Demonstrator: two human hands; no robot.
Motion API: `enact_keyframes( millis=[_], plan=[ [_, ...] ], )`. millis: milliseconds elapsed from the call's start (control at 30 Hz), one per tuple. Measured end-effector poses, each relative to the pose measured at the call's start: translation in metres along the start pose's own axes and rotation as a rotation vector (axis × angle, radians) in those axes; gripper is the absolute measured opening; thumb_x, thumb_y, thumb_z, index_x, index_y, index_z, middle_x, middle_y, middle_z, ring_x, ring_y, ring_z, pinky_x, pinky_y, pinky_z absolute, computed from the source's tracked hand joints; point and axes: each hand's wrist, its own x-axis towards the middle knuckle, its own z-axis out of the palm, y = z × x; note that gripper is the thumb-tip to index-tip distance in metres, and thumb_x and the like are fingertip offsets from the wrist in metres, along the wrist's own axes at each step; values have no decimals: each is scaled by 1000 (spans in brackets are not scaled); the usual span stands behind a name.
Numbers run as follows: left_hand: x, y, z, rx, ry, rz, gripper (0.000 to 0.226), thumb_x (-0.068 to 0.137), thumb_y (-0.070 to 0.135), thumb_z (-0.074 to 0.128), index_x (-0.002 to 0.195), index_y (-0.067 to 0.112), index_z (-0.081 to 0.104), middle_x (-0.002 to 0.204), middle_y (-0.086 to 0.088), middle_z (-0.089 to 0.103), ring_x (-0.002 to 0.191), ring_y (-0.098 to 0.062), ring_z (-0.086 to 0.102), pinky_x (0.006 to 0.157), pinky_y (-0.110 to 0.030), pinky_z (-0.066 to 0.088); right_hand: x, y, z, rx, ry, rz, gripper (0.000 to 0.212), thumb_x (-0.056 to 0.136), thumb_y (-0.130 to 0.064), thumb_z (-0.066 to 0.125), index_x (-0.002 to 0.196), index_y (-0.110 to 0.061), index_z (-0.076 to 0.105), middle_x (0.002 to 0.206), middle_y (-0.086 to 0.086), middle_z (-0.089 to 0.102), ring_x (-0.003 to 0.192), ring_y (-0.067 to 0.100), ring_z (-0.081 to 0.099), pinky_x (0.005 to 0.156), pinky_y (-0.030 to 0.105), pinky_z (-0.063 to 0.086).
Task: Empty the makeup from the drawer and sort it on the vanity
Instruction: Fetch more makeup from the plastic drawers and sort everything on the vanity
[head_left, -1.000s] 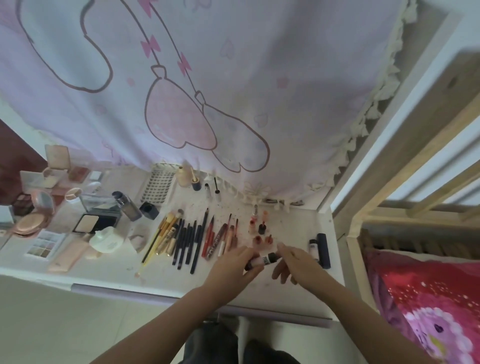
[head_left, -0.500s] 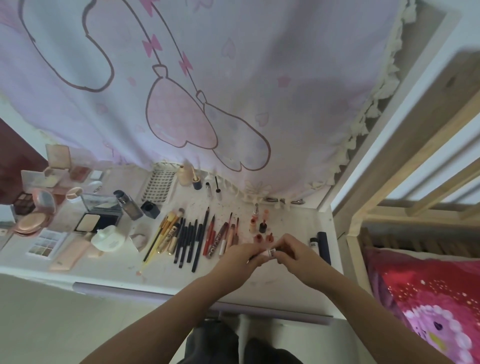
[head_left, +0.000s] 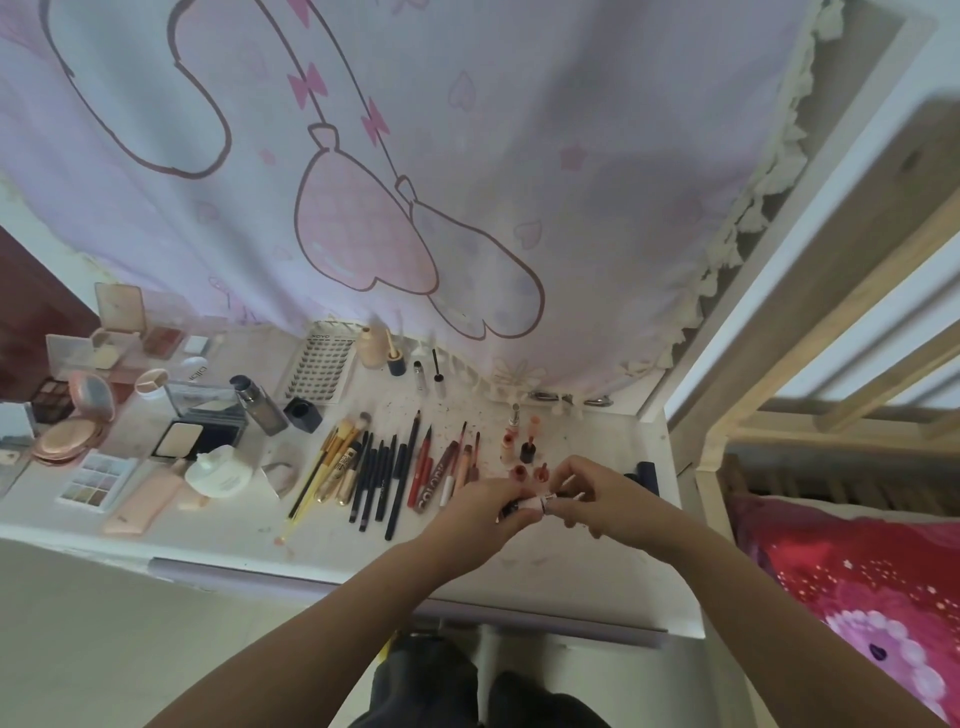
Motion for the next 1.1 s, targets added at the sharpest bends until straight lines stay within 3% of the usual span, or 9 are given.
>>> enact_keyframes(
  millis=[133, 267, 333, 500, 633, 733, 867, 967, 1100],
  plan=[
    [0, -3, 0, 43, 10, 24, 26, 93, 35, 52, 114, 23, 61, 100, 6, 64, 87, -9, 54, 73, -14, 39, 1, -2, 0, 17, -31, 139, 32, 96, -49, 39, 91, -23, 57, 73, -5, 69, 55, 4, 53, 51, 16, 40],
    [-2, -7, 0, 81, 1, 29, 24, 94, 38, 50, 104, 21, 62, 93, 4, 63, 84, -11, 52, 75, -27, 44, 3, 5, -1, -6, -51, 77, 15, 89, -40, 59, 94, -26, 56, 88, -5, 66, 69, 4, 57, 57, 16, 46],
    [-2, -9, -1, 86, 9, 31, 25, 94, 39, 49, 103, 21, 63, 92, 4, 63, 82, -11, 52, 74, -27, 44, 4, 5, -3, 61, -38, 77, 23, 83, -43, 66, 96, -28, 56, 91, -7, 67, 75, 6, 61, 59, 17, 49],
    [2, -5, -3, 84, 11, 58, 27, 94, 41, 49, 105, 21, 63, 93, 4, 64, 83, -10, 52, 74, -26, 43, 9, 8, -2, 159, -18, 60, 16, 84, -25, 68, 93, -14, 63, 83, 2, 68, 62, 2, 64, 58, 17, 52],
    [1, -10, -3, 109, 12, 31, 29, 94, 42, 47, 108, 22, 62, 95, 5, 63, 85, -10, 52, 77, -28, 45, 5, 8, -7, 208, -58, 47, 3, 86, -17, 67, 89, -18, 66, 82, 1, 71, 72, 6, 69, 61, 17, 54],
    [-2, -14, -1, 110, -17, 5, 29, 94, 44, 47, 110, 25, 61, 98, 7, 63, 87, -9, 54, 77, -23, 44, 3, 8, -8, -26, -139, 49, 6, 91, -18, 60, 90, -24, 62, 89, -3, 69, 79, 8, 69, 64, 17, 55],
    [-9, -24, -4, 72, -84, -52, 31, 95, 43, 46, 115, 23, 60, 103, 8, 63, 91, -7, 55, 78, -19, 44, 3, 20, -12, -332, -98, 76, 14, 95, -21, 52, 106, -29, 55, 101, -7, 58, 84, 7, 60, 61, 16, 54],
    [-14, -35, -10, -30, -62, -181, 27, 96, 38, 46, 117, 23, 55, 100, 11, 62, 91, -5, 58, 81, -18, 46, 2, 32, -16, -208, -39, 124, 24, 97, -19, 48, 117, -32, 53, 103, -6, 59, 87, 8, 59, 56, 15, 51],
    [-17, -41, -1, -148, -18, -283, 29, 97, 32, 48, 122, 17, 49, 106, 5, 63, 99, -8, 60, 89, -25, 50, 9, 44, 3, 91, 72, 84, 13, 97, -19, 47, 101, -31, 50, 109, -3, 65, 97, 11, 61, 74, 24, 54]
  ],
)
